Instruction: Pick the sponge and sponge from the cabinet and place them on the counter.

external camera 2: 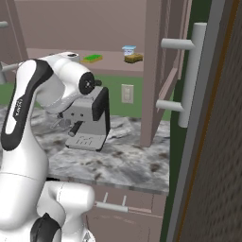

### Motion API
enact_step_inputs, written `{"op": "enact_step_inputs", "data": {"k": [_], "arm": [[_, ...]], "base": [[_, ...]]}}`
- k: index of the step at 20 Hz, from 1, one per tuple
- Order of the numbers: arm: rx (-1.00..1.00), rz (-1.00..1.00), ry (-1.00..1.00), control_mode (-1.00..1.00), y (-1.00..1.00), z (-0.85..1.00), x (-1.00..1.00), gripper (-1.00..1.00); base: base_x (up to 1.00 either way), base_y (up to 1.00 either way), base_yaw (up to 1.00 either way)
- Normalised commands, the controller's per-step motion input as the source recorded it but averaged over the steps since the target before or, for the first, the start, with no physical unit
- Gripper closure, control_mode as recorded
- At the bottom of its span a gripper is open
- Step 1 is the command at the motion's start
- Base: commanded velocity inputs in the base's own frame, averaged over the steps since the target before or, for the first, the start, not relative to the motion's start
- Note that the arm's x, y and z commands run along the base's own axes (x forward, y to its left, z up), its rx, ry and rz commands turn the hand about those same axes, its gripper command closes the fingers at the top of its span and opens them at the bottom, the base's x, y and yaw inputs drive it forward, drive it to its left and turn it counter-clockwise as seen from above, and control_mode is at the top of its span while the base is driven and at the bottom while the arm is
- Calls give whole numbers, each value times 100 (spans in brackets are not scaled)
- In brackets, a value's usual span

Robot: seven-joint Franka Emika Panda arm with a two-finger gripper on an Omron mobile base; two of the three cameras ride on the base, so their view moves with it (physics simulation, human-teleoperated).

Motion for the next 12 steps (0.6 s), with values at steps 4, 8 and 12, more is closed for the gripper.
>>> {"op": "enact_step_inputs", "data": {"k": [4,8,12], "arm": [[0,1,0,-100,24,0,0,-100],[0,2,0,-100,26,0,0,-100],[0,3,0,-100,25,0,0,-100]], "base": [[0,0,0],[0,0,0],[0,0,0]]}}
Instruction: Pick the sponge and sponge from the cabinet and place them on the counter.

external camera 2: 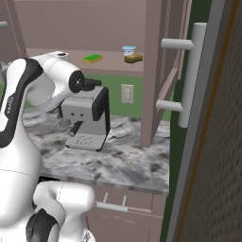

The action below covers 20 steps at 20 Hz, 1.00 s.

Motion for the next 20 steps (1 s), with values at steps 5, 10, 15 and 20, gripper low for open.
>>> {"op": "enact_step_inputs", "data": {"k": [5,10,15,20], "arm": [[0,4,0,-100,26,-3,0,-100],[0,13,5,-100,36,-11,-2,-100],[0,26,11,-100,48,-19,-12,-100],[0,31,11,-100,47,-19,-24,-100]], "base": [[0,0,0],[0,0,0],[0,0,0],[0,0,0]]}}
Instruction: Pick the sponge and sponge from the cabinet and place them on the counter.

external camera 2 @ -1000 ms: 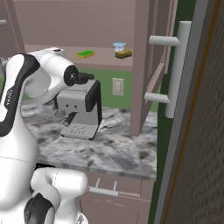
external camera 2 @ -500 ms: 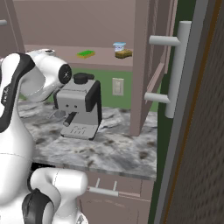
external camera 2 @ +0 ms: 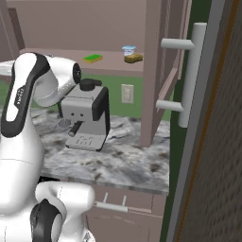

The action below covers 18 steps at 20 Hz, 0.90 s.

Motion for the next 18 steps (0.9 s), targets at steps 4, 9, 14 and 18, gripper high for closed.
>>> {"op": "enact_step_inputs", "data": {"k": [4,9,14,18], "arm": [[0,30,6,-100,43,-16,-37,-100],[0,28,1,-100,48,-15,-45,-100],[0,24,0,-100,54,-18,-45,-100],[-1,19,-3,-100,55,-17,-46,-100]], "base": [[0,0,0],[0,0,0],[0,0,0],[0,0,0]]}}
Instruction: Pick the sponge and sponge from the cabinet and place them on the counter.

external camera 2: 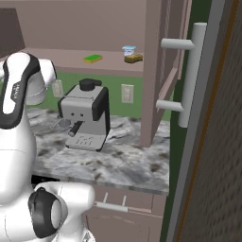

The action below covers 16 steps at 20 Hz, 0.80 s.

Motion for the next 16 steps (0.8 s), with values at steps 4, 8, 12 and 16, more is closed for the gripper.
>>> {"op": "enact_step_inputs", "data": {"k": [4,8,12,16], "arm": [[-1,17,-5,-100,59,-12,-42,-100],[-2,13,-8,-100,61,-11,-36,-100],[0,8,-13,-100,63,-2,-21,-100],[0,2,-14,-100,65,1,-7,-100]], "base": [[0,0,0],[0,0,0],[0,0,0],[0,0,0]]}}
